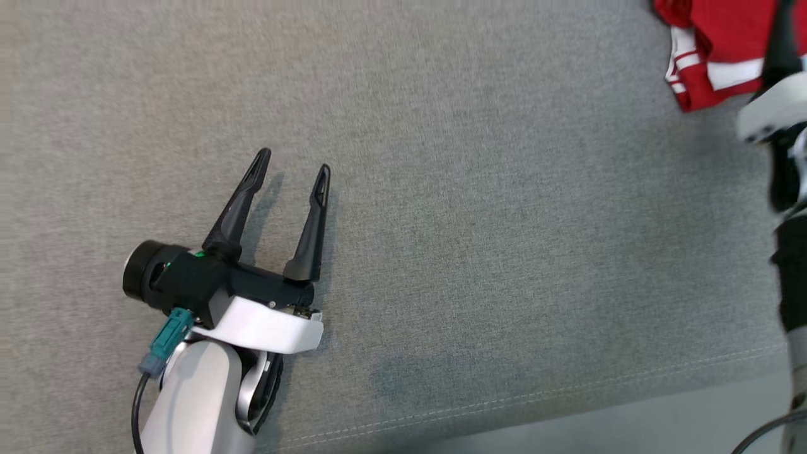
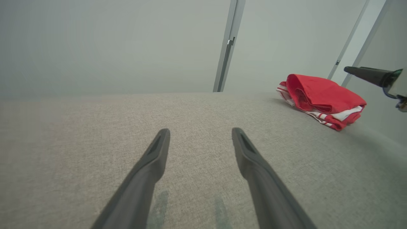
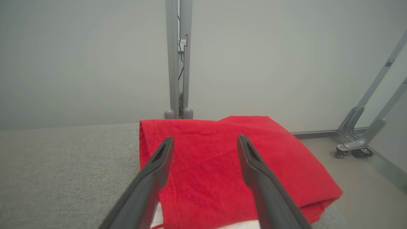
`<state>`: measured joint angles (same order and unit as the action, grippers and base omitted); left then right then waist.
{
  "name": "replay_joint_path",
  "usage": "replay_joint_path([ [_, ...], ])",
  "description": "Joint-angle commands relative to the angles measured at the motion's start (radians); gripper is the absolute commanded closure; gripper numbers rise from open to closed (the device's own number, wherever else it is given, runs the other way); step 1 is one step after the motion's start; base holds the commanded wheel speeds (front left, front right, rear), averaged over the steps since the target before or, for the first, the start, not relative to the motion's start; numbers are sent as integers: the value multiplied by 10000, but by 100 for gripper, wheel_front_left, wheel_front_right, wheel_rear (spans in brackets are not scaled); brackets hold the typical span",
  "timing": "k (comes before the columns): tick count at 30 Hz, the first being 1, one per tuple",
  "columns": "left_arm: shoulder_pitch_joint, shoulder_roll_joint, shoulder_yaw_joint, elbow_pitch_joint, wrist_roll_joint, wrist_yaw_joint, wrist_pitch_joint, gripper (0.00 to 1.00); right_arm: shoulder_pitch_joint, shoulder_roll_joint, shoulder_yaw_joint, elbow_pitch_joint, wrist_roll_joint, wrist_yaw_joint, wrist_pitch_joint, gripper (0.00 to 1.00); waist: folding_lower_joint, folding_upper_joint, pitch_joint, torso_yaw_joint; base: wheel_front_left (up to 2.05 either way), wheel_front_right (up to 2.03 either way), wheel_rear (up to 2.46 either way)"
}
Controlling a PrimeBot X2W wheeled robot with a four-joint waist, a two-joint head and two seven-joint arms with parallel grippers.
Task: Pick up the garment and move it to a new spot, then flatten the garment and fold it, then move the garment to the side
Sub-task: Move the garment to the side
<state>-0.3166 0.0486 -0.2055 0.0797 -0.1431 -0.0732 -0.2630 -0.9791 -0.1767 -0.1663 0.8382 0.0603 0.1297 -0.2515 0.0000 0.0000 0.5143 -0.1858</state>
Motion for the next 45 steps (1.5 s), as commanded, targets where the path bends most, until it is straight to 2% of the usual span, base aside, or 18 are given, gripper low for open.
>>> replay_joint_path([
  [1,226,50,337,-190,-234,162,12,0,638,189,439,-586,255,10,-102,0,0,0,-655,207,0,0,0],
  [3,348,38,427,-190,-396,255,12,0,1194,379,814,-968,527,10,-103,0,0,0,-1000,294,0,0,0],
  [9,746,20,743,-182,-1754,734,12,0,2929,666,1590,-2366,1046,10,-103,0,0,0,-2076,619,0,0,0],
  [18,1392,18,1014,159,-1960,1105,12,0,4833,902,1945,-3651,1228,10,-103,0,0,0,-3558,1013,0,0,0],
  [28,2540,17,1378,180,-1804,887,12,0,7254,1035,1986,-5964,1119,10,-103,0,0,0,-4932,1295,0,0,0],
  [38,3456,17,1476,-358,-1371,674,12,0,9560,1077,1668,-7889,1296,10,-103,0,0,0,-5590,1583,0,0,0],
  [45,4017,17,1577,-359,-1150,525,12,0,10389,1102,1511,-8239,1439,10,-103,0,0,0,-5928,1621,0,0,0],
])
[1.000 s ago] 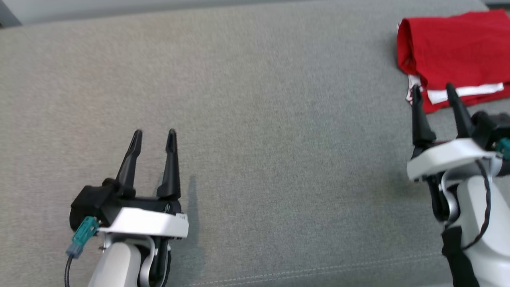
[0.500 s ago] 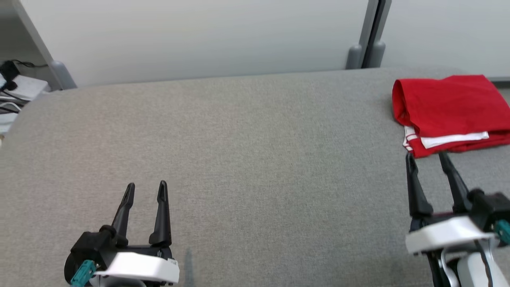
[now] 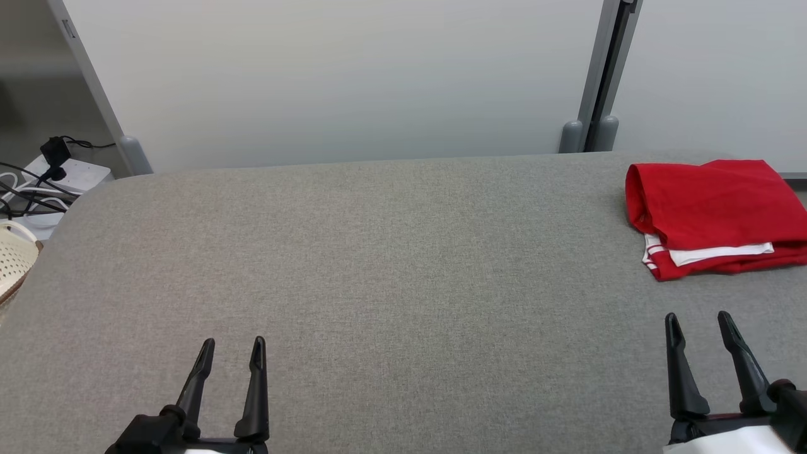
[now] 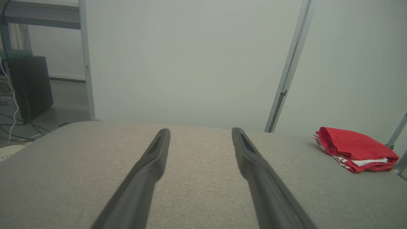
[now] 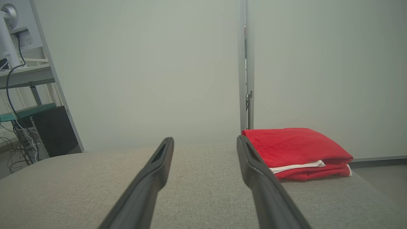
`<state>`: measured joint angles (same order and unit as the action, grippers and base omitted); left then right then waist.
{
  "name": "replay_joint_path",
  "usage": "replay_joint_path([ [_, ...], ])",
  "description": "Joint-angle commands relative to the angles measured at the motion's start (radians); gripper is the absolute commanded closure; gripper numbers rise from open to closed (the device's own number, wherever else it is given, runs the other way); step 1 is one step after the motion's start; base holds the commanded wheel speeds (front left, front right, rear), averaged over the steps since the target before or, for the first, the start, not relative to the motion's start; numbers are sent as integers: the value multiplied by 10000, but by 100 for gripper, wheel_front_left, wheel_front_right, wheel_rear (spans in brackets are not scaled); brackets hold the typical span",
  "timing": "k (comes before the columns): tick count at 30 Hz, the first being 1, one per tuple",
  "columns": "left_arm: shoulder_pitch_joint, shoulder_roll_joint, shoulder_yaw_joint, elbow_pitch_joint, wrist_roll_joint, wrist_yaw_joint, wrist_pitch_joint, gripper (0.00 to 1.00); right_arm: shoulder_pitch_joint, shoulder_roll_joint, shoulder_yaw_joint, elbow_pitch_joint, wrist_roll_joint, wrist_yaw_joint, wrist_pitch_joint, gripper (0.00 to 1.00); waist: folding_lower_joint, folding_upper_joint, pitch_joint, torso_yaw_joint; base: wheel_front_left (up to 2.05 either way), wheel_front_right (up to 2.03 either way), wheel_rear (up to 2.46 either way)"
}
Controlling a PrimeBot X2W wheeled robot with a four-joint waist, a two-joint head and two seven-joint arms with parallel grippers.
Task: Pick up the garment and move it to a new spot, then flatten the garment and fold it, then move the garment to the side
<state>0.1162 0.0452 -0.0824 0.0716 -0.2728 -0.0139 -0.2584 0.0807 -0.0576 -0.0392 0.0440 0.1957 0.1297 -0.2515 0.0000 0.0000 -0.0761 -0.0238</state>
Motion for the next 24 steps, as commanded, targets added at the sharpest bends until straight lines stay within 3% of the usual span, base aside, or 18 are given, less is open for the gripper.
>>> replay_joint_path([
  [1,-273,51,364,-261,154,-85,-34,0,-156,-101,285,-282,97,10,-103,0,0,0,-55,0,0,0,0],
  [21,-246,51,541,308,126,-380,-34,0,26,-137,311,-98,408,10,-103,0,0,0,-289,36,0,0,0],
  [22,51,-2,192,572,33,-301,1,100,282,10,87,131,362,0,4,100,0,0,-288,35,0,0,0],
  [24,123,-42,178,823,-34,-299,33,100,358,58,122,370,375,0,33,100,0,0,-289,34,0,0,0],
])
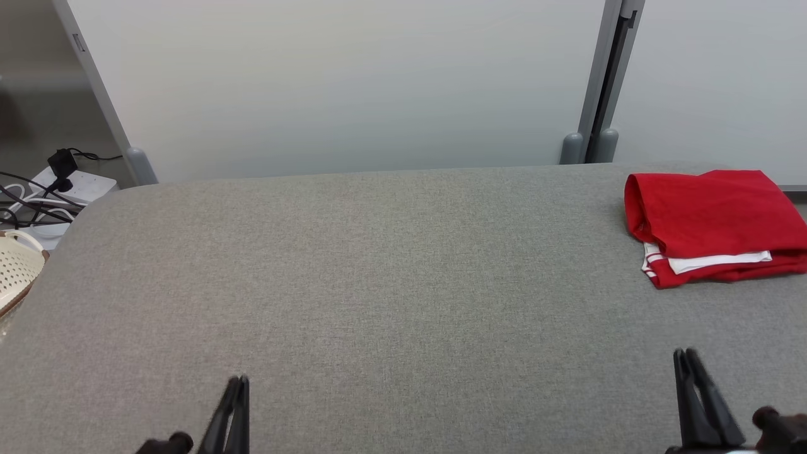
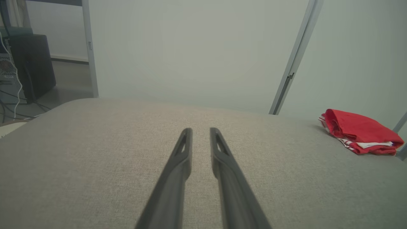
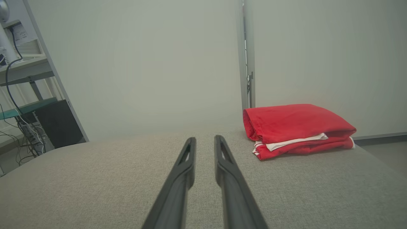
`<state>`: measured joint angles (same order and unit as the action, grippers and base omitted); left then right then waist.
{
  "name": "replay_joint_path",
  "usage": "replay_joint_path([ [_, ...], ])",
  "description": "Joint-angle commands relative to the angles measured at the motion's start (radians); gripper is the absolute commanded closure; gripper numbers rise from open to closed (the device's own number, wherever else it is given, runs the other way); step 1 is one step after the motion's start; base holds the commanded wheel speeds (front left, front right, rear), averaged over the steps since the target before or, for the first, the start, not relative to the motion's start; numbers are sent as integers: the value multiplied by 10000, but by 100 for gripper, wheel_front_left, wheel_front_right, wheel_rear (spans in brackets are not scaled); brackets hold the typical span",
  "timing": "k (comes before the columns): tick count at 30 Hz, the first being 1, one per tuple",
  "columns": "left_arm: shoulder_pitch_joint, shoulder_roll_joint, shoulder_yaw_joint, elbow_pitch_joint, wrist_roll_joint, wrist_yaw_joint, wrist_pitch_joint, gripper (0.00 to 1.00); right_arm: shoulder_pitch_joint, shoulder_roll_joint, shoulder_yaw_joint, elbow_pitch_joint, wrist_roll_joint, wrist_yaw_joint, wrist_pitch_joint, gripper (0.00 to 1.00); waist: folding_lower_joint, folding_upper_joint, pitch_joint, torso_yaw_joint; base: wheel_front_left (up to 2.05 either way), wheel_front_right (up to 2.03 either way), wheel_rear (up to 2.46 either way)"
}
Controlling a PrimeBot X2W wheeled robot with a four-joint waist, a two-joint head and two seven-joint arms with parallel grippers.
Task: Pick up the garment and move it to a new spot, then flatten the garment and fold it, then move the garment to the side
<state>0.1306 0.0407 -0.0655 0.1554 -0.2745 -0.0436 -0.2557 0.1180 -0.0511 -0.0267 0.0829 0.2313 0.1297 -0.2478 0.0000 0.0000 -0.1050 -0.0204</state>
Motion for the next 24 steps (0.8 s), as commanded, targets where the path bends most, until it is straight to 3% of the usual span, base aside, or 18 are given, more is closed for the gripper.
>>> replay_joint_path([
  [1,81,-17,-1,137,-27,-2,10,100,61,36,10,122,27,0,20,100,0,0,0,0,0,0,0],
  [7,1,-24,106,289,-699,-44,218,100,-4,64,-26,287,727,1,203,100,23,0,34,11,0,0,0],
  [12,-87,-19,166,306,-1236,-79,354,100,-94,61,-61,342,1277,1,347,100,2,0,95,19,0,0,0],
  [24,-347,-6,344,366,-2625,-170,728,100,-347,55,-155,489,2709,2,722,100,1,0,212,40,0,0,0],
])
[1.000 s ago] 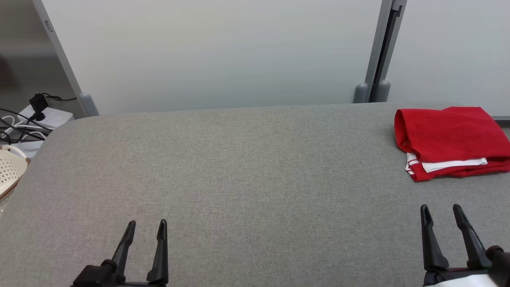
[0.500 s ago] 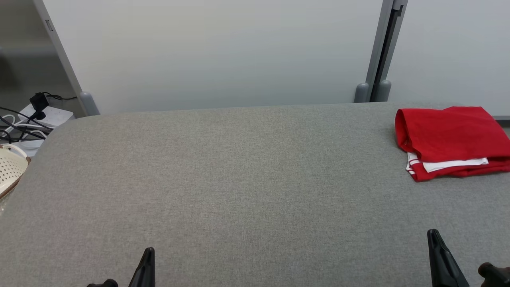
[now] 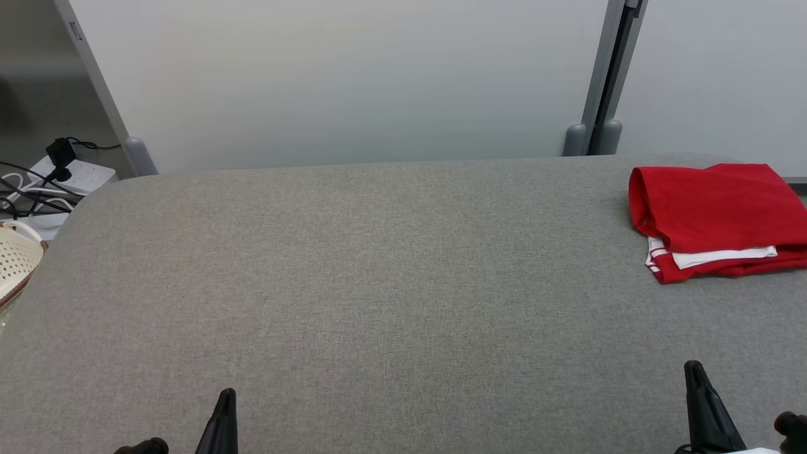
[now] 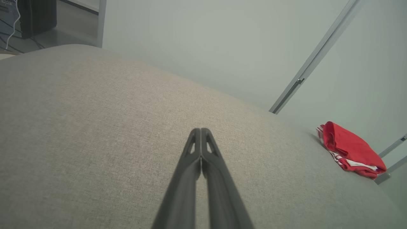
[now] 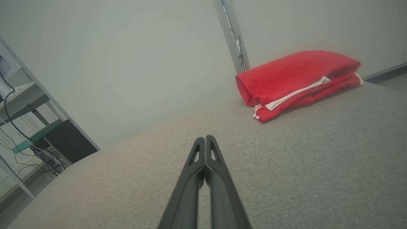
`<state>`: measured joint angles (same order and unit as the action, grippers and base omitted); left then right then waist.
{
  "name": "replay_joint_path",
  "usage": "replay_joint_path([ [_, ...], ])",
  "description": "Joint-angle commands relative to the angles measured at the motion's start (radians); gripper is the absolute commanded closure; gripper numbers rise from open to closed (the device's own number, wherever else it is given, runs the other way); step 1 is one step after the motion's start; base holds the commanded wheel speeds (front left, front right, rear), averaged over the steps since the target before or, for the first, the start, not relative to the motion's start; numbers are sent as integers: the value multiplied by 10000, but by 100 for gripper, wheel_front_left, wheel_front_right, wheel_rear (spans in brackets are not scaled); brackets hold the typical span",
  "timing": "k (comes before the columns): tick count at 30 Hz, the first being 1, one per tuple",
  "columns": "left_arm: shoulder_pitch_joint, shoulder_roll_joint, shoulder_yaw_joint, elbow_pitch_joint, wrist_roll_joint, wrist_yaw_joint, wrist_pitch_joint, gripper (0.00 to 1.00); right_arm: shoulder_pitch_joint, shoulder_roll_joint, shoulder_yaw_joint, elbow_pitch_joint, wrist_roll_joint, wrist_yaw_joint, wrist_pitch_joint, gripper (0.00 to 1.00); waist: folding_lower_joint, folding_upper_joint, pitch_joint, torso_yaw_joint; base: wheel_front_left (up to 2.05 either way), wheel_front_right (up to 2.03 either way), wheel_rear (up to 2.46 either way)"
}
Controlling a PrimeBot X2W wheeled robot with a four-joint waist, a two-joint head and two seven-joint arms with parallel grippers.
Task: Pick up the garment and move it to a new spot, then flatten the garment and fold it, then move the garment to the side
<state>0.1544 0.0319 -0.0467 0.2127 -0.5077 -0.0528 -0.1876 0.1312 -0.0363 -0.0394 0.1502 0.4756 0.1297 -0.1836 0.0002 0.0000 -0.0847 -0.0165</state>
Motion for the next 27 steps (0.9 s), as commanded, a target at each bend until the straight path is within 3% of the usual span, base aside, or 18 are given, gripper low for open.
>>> replay_joint_path([
  [1,-604,83,170,-203,-397,-84,76,100,-498,-93,-36,-173,373,2,107,100,-2,0,17,4,0,0,0],
  [27,-1111,108,531,-70,-3061,-259,812,100,-974,-105,-216,108,3122,4,828,100,-2,0,233,44,0,0,0],
])
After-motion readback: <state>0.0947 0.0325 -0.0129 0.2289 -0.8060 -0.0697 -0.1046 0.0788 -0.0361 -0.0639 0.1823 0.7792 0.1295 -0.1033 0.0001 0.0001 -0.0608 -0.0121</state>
